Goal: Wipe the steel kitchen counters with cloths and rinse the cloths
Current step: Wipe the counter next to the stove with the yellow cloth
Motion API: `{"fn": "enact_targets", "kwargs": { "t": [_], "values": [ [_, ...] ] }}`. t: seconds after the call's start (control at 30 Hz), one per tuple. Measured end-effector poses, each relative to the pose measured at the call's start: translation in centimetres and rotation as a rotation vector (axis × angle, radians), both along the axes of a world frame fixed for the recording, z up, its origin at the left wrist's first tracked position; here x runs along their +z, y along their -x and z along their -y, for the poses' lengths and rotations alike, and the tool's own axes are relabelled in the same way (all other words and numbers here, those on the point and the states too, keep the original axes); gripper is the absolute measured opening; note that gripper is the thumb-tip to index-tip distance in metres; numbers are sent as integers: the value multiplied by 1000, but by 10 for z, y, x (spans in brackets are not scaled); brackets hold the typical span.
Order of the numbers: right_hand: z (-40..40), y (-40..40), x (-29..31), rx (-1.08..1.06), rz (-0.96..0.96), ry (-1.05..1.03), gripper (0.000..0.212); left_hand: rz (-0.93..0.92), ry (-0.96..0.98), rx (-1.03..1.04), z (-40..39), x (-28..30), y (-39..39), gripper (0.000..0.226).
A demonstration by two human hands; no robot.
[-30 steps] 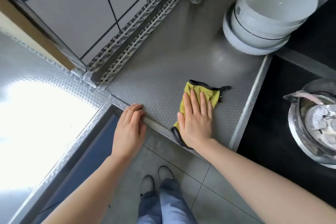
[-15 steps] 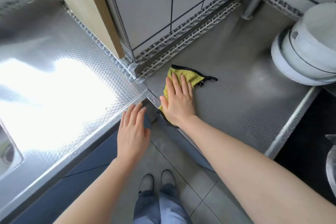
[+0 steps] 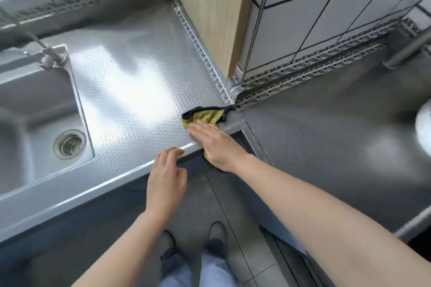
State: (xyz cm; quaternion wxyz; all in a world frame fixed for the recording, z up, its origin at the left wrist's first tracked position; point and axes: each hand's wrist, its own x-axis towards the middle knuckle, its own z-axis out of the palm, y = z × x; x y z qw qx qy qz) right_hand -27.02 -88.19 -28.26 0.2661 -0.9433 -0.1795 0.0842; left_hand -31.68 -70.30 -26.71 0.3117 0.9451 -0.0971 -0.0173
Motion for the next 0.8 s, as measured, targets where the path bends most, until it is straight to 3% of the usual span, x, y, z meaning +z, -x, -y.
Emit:
{"fn": "enact_targets", "kwargs": {
  "t": [0.13, 0.3, 0.57, 0.8],
  "values": [
    [-66, 11, 6, 150, -79, -82, 67, 21, 20, 127, -40, 5, 4, 40],
    [-131, 7, 30, 45, -190, -181, 57, 58, 64, 351, -115, 20, 11, 36],
    [-273, -12, 81, -52, -129, -255, 31, 109, 117, 519, -258, 39, 36, 32],
    [-415, 14, 116, -8, -23, -329, 19, 24, 179, 552, -379, 54, 78, 48]
  ]
}}
